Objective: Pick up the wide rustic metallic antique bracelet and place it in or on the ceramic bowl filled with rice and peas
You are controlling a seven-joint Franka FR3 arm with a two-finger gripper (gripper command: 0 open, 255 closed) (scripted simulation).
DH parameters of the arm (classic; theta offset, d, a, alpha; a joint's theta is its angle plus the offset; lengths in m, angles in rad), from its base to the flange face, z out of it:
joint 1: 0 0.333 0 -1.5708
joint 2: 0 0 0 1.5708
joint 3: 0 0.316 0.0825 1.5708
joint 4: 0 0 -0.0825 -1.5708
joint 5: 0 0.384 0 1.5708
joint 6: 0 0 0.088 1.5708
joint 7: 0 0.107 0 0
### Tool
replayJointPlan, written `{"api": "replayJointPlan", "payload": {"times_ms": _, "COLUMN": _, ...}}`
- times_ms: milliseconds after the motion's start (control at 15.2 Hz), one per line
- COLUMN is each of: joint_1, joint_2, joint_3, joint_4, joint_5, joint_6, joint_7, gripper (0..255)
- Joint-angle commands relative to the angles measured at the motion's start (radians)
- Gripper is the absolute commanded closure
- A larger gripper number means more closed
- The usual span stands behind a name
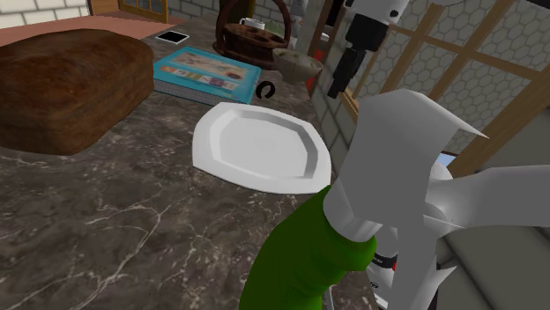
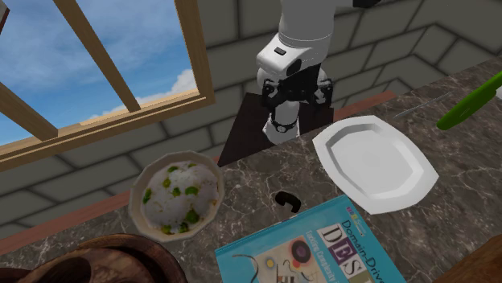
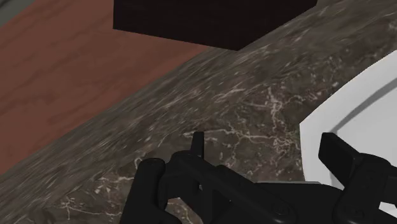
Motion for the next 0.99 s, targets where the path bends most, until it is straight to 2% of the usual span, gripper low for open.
{"api": "replayJointPlan", "payload": {"times_ms": 0, "joint_1": 0.000, "joint_2": 0.000, "joint_3": 0.000, "joint_4": 0.000, "joint_5": 0.000, "joint_6": 0.000, "joint_7": 0.000, "gripper": 0}}
{"api": "replayJointPlan", "payload": {"times_ms": 462, "joint_1": -0.019, "joint_2": 0.213, "joint_3": -0.005, "joint_4": 0.070, "joint_5": 0.085, "joint_6": 0.204, "joint_7": 0.080, "gripper": 0}}
{"api": "replayJointPlan", "payload": {"times_ms": 924, "joint_1": -0.029, "joint_2": 0.436, "joint_3": -0.022, "joint_4": 0.193, "joint_5": 0.170, "joint_6": 0.367, "joint_7": 0.139, "gripper": 0}}
